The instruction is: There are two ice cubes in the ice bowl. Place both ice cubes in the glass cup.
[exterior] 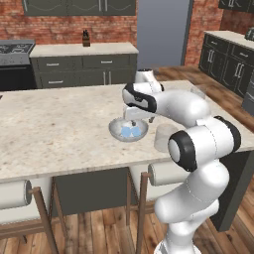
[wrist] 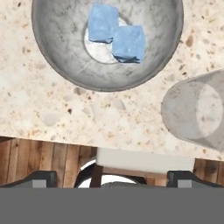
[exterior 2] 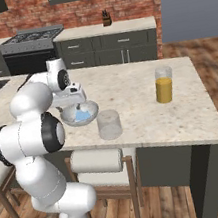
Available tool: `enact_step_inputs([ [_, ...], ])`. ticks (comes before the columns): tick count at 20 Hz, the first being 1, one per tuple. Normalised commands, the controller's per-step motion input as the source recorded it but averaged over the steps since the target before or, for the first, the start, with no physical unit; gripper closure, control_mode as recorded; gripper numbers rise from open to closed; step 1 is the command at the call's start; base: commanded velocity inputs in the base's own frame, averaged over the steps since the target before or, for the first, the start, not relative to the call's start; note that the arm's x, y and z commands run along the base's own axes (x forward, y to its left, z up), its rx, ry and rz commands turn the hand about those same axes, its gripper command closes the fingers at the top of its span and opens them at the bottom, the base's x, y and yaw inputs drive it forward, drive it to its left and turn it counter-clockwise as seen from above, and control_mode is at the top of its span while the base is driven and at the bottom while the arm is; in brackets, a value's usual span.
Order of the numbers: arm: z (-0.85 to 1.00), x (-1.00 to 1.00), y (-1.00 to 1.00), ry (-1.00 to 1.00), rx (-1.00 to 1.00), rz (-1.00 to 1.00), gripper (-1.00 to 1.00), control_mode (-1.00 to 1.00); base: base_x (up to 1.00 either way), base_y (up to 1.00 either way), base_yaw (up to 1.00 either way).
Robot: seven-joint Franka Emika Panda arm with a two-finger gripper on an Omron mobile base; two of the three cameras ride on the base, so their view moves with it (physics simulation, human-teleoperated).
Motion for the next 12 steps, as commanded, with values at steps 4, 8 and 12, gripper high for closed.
enact_step_inputs([
  [4, -0.27, 0.03, 0.0, 0.0, -0.01, 0.09, -1.0, -1.0, 0.0, 0.0, 0.0],
  [8, -0.11, 0.03, 0.0, -0.03, -0.02, 0.09, -1.0, -1.0, 0.0, 0.0, 0.0],
  [12, -0.16, 0.05, 0.0, -0.02, -0.06, 0.11, -1.0, -1.0, 0.0, 0.0, 0.0],
])
